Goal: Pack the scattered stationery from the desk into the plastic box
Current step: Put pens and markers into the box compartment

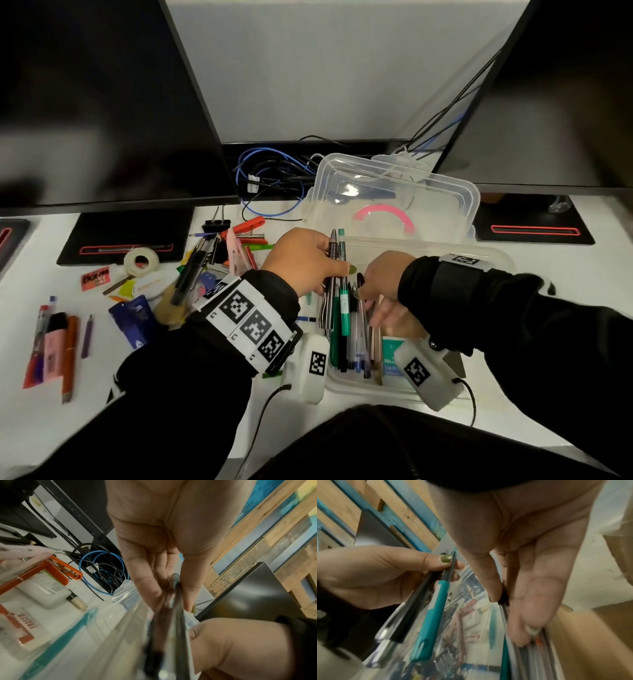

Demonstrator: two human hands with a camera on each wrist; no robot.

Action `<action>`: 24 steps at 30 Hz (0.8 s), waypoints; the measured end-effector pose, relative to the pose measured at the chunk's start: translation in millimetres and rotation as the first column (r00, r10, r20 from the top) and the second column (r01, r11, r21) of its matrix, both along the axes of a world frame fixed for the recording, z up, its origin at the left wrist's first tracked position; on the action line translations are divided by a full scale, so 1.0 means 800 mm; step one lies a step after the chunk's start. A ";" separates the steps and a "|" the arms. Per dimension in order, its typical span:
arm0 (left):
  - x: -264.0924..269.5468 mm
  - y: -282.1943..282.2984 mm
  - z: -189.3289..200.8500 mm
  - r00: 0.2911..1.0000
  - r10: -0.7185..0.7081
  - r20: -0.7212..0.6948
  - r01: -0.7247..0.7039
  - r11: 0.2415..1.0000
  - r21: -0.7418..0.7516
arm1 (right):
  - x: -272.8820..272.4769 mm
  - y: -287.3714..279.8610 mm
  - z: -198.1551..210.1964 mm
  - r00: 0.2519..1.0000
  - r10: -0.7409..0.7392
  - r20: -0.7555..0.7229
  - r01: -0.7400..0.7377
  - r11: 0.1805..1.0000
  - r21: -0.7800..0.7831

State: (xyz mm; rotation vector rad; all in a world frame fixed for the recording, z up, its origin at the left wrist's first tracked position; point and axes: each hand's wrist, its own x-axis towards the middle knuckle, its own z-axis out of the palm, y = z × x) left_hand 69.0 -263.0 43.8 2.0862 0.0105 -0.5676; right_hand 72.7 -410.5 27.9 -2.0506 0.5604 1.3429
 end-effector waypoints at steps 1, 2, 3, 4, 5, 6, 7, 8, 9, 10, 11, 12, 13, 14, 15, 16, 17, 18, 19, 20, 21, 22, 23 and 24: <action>-0.001 0.000 0.000 1.000 0.000 0.001 0.000 1.000 0.006 | 0.005 0.003 -0.003 1.000 0.023 -0.010 -0.023 0.999 -0.032; -0.001 -0.001 0.000 1.000 0.007 -0.004 -0.007 1.000 0.008 | 0.009 0.005 -0.005 0.999 0.038 -0.010 -0.038 0.997 -0.066; -0.002 -0.001 0.000 1.000 0.014 -0.008 -0.014 1.000 0.005 | 0.009 0.006 -0.006 0.999 0.046 -0.002 -0.046 0.995 -0.093; -0.003 -0.001 0.001 1.000 0.021 -0.011 -0.021 1.000 0.002 | 0.009 0.008 -0.006 0.999 0.051 0.002 -0.051 0.993 -0.107; -0.003 -0.001 0.001 1.000 0.027 -0.014 -0.027 1.000 0.001 | 0.008 0.008 -0.008 0.999 0.052 -0.004 -0.052 0.993 -0.107; -0.004 -0.001 0.002 0.999 0.031 -0.016 -0.031 1.000 0.003 | 0.006 0.007 -0.009 0.999 0.030 -0.018 -0.032 0.996 -0.088; -0.004 -0.001 0.002 0.999 0.031 -0.017 -0.031 1.000 0.007 | 0.006 0.007 -0.010 0.999 0.012 -0.039 -0.015 0.998 -0.068; -0.004 -0.001 0.002 0.999 0.029 -0.021 -0.029 1.000 0.012 | 0.006 0.006 -0.012 0.998 0.027 -0.051 -0.031 0.997 -0.073; -0.004 -0.001 0.002 0.999 0.029 -0.025 -0.028 0.999 0.018 | 0.008 0.006 -0.014 0.996 0.072 -0.043 -0.076 0.992 -0.099; -0.005 -0.002 0.002 0.999 0.029 -0.029 -0.029 0.999 0.026 | 0.010 0.005 -0.014 0.992 0.124 -0.009 -0.124 0.984 -0.128; -0.005 -0.002 0.003 0.999 0.031 -0.032 -0.030 0.999 0.037 | 0.012 0.006 -0.013 0.985 0.173 0.026 -0.167 0.974 -0.151; -0.005 -0.002 0.002 0.999 0.033 -0.032 -0.032 0.999 0.042 | 0.013 0.005 -0.011 0.978 0.205 0.045 -0.196 0.968 -0.156; -0.005 -0.003 0.002 0.999 0.036 -0.033 -0.034 0.998 0.046 | 0.015 0.003 -0.006 0.971 0.233 0.053 -0.223 0.963 -0.148; -0.005 -0.003 0.002 0.999 0.038 -0.032 -0.036 0.998 0.048 | 0.016 0.001 -0.001 0.968 0.247 0.055 -0.238 0.962 -0.134; -0.005 -0.004 0.002 0.999 0.039 -0.031 -0.037 0.998 0.051 | 0.016 -0.003 0.005 0.970 0.235 0.065 -0.227 0.967 -0.113; -0.005 -0.003 0.002 0.999 0.039 -0.031 -0.038 0.998 0.051 | 0.015 -0.006 0.012 0.974 0.206 0.099 -0.200 0.978 -0.067; -0.005 -0.003 0.002 0.999 0.040 -0.029 -0.039 0.998 0.053 | 0.014 -0.011 0.014 0.971 0.177 0.163 -0.181 0.984 0.006; -0.005 -0.002 0.002 0.999 0.043 -0.023 -0.042 0.998 0.054 | 0.013 -0.016 0.015 0.959 0.153 0.238 -0.179 0.979 0.093; -0.005 -0.001 0.002 0.999 0.047 -0.016 -0.046 0.998 0.053 | 0.010 -0.021 0.014 0.945 0.143 0.294 -0.201 0.963 0.178; -0.006 -0.001 0.002 0.999 0.051 -0.010 -0.051 0.998 0.047 | 0.006 -0.025 0.013 0.938 0.149 0.312 -0.232 0.940 0.250; -0.007 -0.001 0.002 0.998 0.057 -0.006 -0.057 0.998 0.040 | 0.002 -0.028 0.011 0.941 0.162 0.299 -0.255 0.918 0.304; -0.007 -0.002 0.002 0.998 0.064 -0.003 -0.064 0.997 0.030 | -0.002 -0.030 0.010 0.945 0.175 0.276 -0.266 0.902 0.340; -0.008 -0.002 0.002 0.997 0.073 -0.003 -0.072 0.997 0.013 | -0.004 -0.030 0.006 0.948 0.186 0.257 -0.274 0.889 0.366; -0.009 -0.003 0.001 0.997 0.081 -0.006 -0.081 0.997 -0.012 | -0.007 -0.030 0.004 0.949 0.195 0.248 -0.280 0.881 0.381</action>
